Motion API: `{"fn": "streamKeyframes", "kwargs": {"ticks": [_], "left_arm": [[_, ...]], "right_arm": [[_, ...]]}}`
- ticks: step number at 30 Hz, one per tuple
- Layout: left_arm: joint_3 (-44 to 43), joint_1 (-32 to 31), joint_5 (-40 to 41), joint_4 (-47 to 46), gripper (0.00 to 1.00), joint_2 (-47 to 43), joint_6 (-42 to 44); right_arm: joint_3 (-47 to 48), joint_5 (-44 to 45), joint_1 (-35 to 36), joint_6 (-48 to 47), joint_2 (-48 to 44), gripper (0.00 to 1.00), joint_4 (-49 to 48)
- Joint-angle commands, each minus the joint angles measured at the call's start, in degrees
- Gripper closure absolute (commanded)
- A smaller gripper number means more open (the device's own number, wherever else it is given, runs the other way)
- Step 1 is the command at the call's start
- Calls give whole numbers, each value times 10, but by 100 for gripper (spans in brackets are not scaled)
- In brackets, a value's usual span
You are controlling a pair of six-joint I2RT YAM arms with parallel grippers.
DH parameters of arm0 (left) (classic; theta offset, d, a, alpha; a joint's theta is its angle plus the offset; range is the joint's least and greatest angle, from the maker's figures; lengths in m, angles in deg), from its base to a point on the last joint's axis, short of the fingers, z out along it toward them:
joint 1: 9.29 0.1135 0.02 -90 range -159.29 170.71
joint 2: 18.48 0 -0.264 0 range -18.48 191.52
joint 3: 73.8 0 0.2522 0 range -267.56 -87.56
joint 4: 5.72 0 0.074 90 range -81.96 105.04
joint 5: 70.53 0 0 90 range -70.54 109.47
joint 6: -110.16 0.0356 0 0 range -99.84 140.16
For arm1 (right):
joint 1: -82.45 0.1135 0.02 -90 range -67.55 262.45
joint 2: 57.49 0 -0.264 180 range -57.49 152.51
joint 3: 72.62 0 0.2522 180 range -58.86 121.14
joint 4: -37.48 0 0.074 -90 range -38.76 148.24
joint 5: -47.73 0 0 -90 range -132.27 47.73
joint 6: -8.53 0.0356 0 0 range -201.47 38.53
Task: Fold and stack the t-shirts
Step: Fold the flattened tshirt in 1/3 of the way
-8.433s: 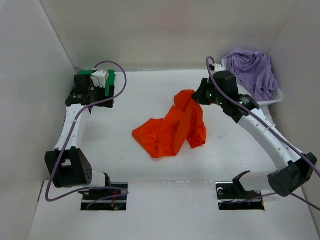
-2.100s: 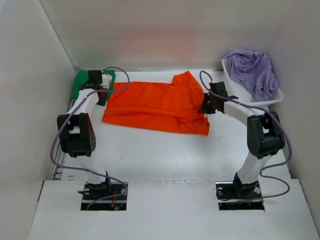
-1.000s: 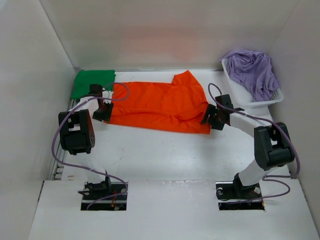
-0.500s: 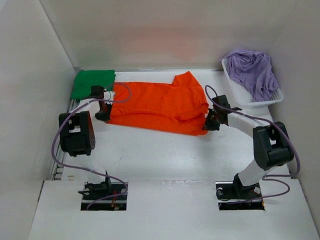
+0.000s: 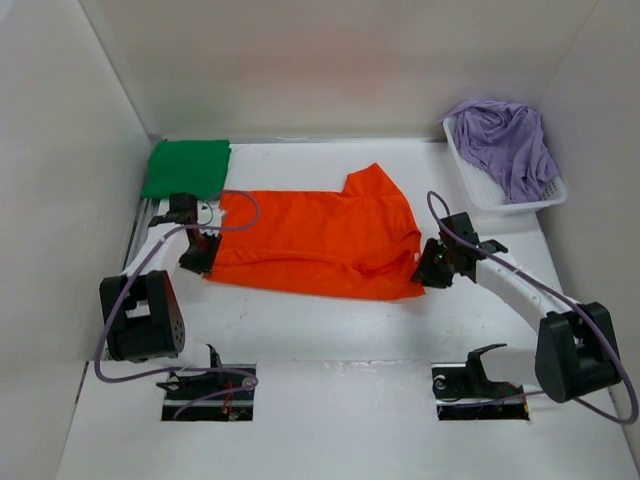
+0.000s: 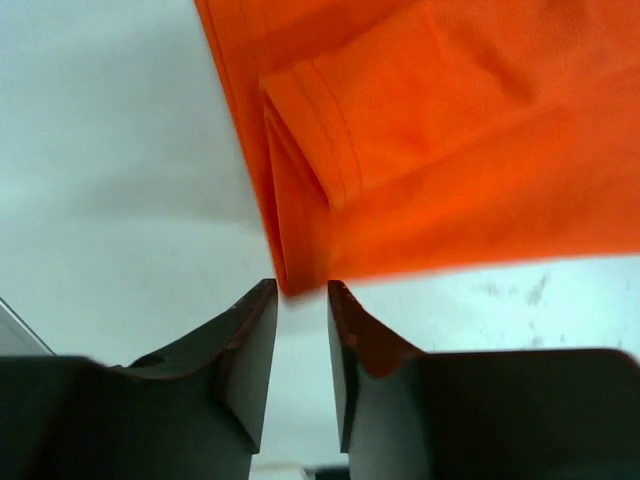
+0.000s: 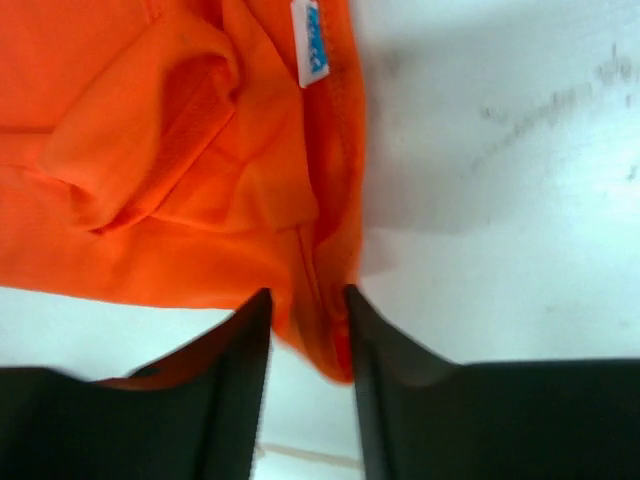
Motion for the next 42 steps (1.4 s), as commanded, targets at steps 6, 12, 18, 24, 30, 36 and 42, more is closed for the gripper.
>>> {"fn": "streamKeyframes", "kwargs": {"ticks": [6,12,18,24,30,36,42], "left_arm": [[-13,-9,44,50,60,-105,91],[31,-135,46,-29,51,-168,234],[93,-172,82,-84,51,-117,312],[94,-179,127,-161,52,-69,326],[107,-181,136,-186,60,-64,332],[111,-181,130,-171,62,-48,332],[98,-181,109,-137,58,-56,332]], "right_arm": [[-11,14,-11,-1,-86,54,57],[18,26,-6,-3,-88,54,62],[5,23,4,5,-86,54,45],[-12,25,26,14,-82,54,33],[-29,19,31,24,-88,54,22],[-27,18,29,22,-90,54,23],[-27,18,31,19,-89,54,25]]}}
